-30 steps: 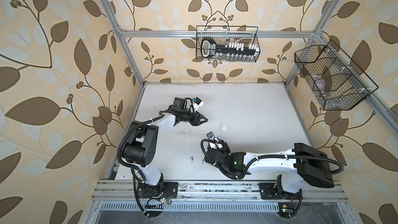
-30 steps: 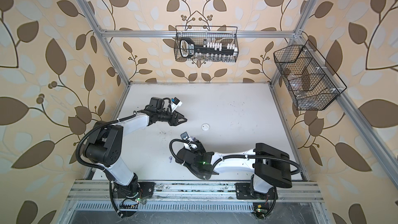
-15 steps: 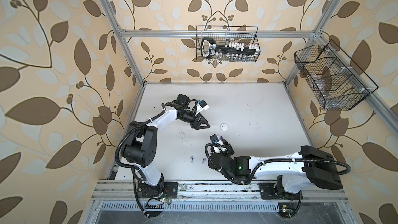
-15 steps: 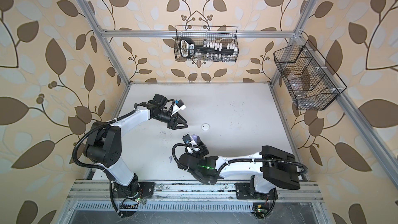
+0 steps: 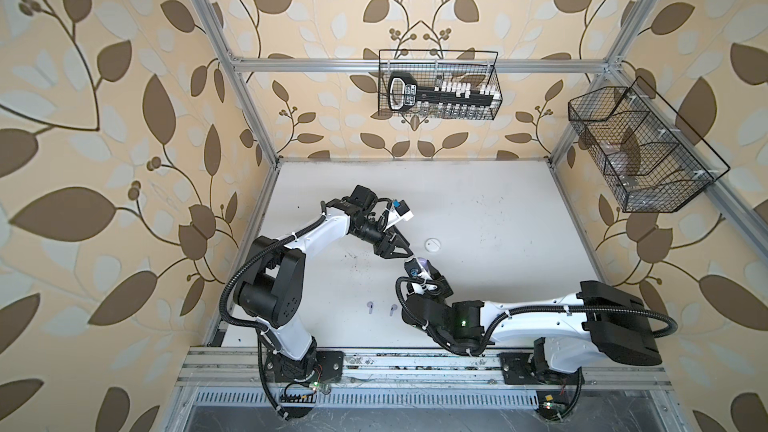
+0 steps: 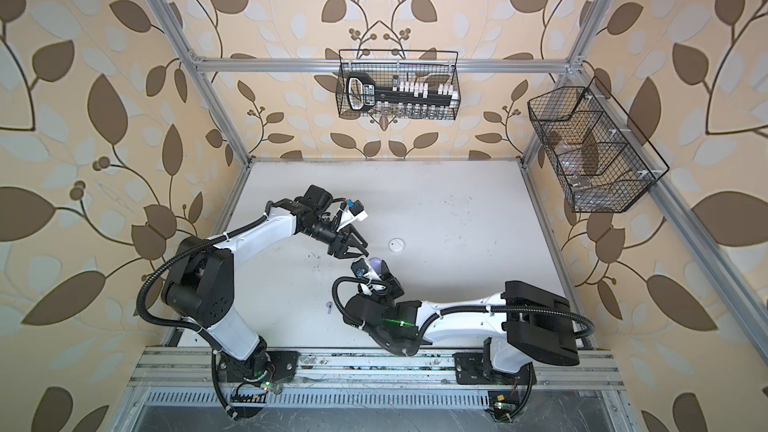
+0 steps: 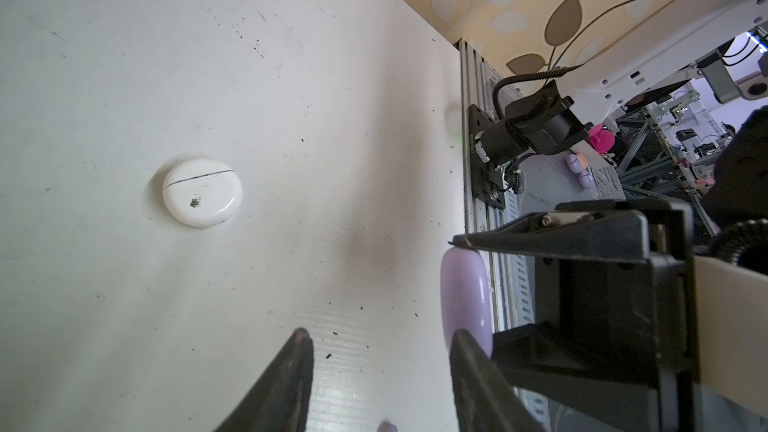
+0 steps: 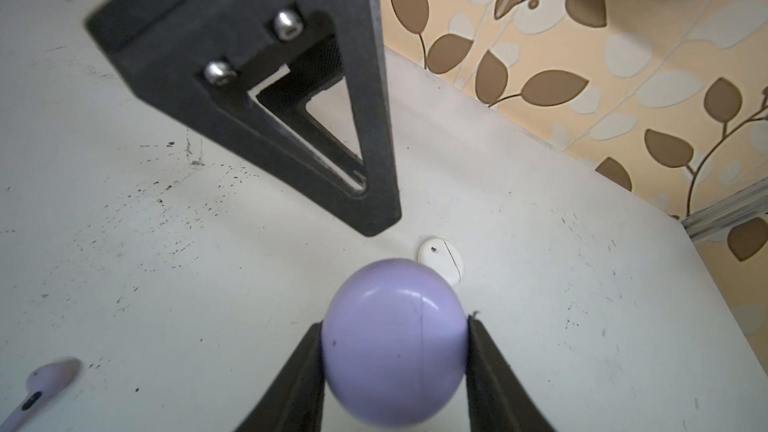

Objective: Insert the wireless bluetooth earbuds into the charging case
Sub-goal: 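Close the left gripper on the lavender case held by the right gripper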

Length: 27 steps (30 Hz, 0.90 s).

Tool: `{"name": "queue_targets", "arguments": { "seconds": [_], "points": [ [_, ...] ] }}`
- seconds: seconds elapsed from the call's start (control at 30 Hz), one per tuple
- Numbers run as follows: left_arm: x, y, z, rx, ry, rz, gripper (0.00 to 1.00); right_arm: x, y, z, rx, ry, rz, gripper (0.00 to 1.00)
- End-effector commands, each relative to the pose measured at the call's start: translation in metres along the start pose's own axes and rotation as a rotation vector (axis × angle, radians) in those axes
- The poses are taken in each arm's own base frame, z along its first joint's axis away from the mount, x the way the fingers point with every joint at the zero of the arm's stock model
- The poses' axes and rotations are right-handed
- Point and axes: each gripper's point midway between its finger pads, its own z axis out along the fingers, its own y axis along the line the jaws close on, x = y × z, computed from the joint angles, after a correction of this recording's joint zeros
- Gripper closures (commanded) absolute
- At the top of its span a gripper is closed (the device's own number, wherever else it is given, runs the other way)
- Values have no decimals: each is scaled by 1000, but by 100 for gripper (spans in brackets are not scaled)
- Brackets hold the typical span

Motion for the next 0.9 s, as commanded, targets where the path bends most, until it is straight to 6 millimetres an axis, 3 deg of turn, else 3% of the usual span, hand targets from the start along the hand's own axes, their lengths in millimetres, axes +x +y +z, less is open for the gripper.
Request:
{"name": "queue_targets", "arguments": {
  "seconds": [0.0, 0.23, 0.87],
  "points": [
    [-15, -24, -5, 44, -23, 54, 45, -4, -4, 1, 18, -12, -6, 62],
    [-13, -35, 3, 80, 8, 58, 45, -8, -5, 3, 25, -20, -12, 62],
    [-7, -41, 13, 125, 47, 43, 49, -21, -6, 7, 29, -41, -19, 63]
  ]
}}
